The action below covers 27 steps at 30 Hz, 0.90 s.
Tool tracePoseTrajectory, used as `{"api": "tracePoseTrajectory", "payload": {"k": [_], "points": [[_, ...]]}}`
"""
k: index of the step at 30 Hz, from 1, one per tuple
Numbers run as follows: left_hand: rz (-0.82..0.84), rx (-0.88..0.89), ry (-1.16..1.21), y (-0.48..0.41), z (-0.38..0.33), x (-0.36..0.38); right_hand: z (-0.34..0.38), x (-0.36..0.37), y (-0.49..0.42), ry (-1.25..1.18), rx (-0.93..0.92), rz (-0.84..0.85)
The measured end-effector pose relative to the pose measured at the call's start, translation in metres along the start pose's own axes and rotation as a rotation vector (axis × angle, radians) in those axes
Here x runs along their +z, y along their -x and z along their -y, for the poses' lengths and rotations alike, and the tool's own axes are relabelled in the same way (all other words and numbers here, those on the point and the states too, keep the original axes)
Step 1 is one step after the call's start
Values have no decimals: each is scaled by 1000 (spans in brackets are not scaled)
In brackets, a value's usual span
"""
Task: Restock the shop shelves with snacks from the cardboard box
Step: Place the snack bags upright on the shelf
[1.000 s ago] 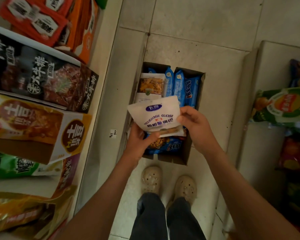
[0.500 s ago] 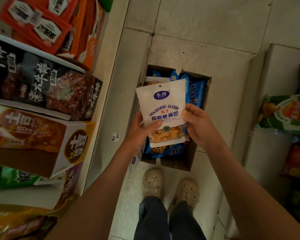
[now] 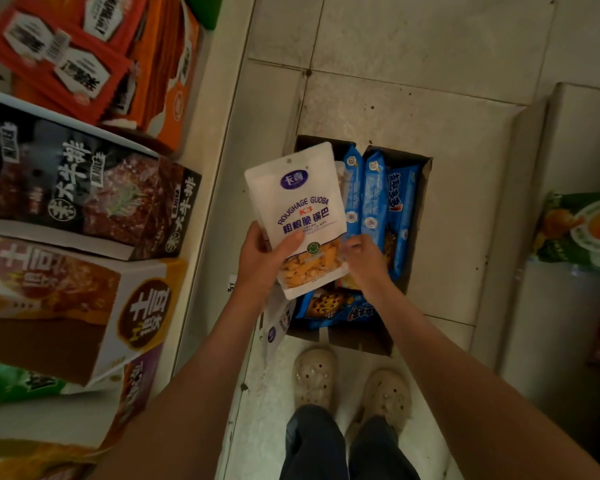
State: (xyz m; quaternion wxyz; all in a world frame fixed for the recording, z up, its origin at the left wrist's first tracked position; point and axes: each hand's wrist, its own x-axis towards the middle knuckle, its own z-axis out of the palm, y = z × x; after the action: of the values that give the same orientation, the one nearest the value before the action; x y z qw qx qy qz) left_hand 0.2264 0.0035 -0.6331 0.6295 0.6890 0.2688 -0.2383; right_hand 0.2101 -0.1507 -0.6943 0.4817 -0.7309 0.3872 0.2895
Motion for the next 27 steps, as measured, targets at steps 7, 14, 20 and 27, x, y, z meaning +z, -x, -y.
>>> {"api": "tracePoseTrajectory", "payload": {"k": [7,14,20,27], "points": [[-91,29,-52,-2,9,-14,4,25,-1,79,-92,5],[-142,42,-44,9,13,-18,4,29,-4,110,5,-54],[-145,43,-103,25,5,-16,9,27,15,165,-114,-109],[-94,104,-131,60,-29,-24,32,-24,55,302,-372,-146]]}}
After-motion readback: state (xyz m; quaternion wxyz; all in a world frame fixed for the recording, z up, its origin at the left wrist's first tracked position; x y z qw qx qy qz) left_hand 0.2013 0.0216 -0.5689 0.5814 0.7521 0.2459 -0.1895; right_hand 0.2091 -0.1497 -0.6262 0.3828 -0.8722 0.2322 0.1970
